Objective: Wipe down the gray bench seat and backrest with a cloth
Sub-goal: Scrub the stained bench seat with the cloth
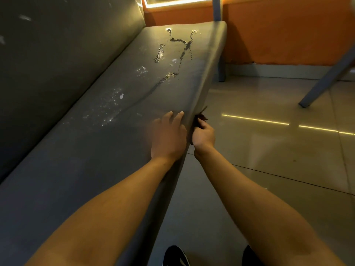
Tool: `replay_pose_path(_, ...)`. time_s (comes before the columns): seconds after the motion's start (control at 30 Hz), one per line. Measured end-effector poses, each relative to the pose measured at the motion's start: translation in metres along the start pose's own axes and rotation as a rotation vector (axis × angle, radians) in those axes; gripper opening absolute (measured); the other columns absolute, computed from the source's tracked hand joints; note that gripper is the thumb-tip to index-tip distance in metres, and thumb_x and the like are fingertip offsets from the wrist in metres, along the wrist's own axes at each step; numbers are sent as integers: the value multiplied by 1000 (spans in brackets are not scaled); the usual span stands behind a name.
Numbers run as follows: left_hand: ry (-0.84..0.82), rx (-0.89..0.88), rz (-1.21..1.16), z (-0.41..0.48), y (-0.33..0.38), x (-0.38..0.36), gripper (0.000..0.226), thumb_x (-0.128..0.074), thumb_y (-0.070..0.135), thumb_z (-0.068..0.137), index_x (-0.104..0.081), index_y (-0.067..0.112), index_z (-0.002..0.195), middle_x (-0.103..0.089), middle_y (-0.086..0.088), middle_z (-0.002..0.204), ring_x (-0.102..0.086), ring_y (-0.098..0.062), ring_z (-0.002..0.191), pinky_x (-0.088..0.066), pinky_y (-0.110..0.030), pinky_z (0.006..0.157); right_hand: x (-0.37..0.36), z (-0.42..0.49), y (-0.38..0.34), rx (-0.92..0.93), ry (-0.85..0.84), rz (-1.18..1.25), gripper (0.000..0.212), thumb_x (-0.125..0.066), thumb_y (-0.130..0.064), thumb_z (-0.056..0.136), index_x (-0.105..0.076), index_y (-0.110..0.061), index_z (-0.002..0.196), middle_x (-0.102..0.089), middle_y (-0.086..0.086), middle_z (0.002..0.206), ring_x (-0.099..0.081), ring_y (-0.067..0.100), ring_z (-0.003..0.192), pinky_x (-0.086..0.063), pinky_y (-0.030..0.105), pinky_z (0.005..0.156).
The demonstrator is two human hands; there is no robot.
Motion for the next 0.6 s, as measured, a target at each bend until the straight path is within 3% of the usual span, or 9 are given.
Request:
replay_pose_path(0.17, -7, -19, -125, -3, 0, 7, 46, -30, 36, 105, -41, 31, 149, -32, -2, 158, -26, -29, 136, -21, -49, 116, 4, -21, -38, 178, 56, -114, 43, -48, -3, 99, -64, -17, 136, -64, 1, 136, -58, 19, 127, -47, 40, 111)
replay_pose_path(0.4, 35, 17, -575, -14, -2, 45, 48, -30, 33, 106, -43, 21, 151, -46, -2, 151, -37, -17, 133, -26, -35, 114, -26, -75, -89, 457, -91, -372, 40, -51, -6, 98, -67, -19, 132, -67, -2, 131, -58, 15, 126, -44, 34, 113)
replay_pose_path(0.5, 31, 74, -726, -14, -10, 60, 46, -38, 27, 109, -38, 14, 153, -44, -5, 152, -37, -12, 138, -27, -23, 113, -56, -80, -81, 264, -233, -121, 39, -49, -6, 97, -68, -18, 129, -68, -2, 124, -62, 16, 120, -49, 32, 107)
replay_pose_path(0.6, 63, 142, -715, -16, -35, 73, 47, -35, 29, 110, -37, 14, 155, -42, -5, 154, -37, -13, 141, -29, -26, 116, -94, -97, -64, 73, -457, 78, 36, -41, -9, 103, -66, -13, 127, -70, 9, 121, -66, 20, 113, -53, 26, 91)
Point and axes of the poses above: each hand's wrist, its own z-axis towards the middle knuckle, its own x-axis out of the back of the hand, y = z × x, the point moved 10 cm from there along z, towards the middle knuckle
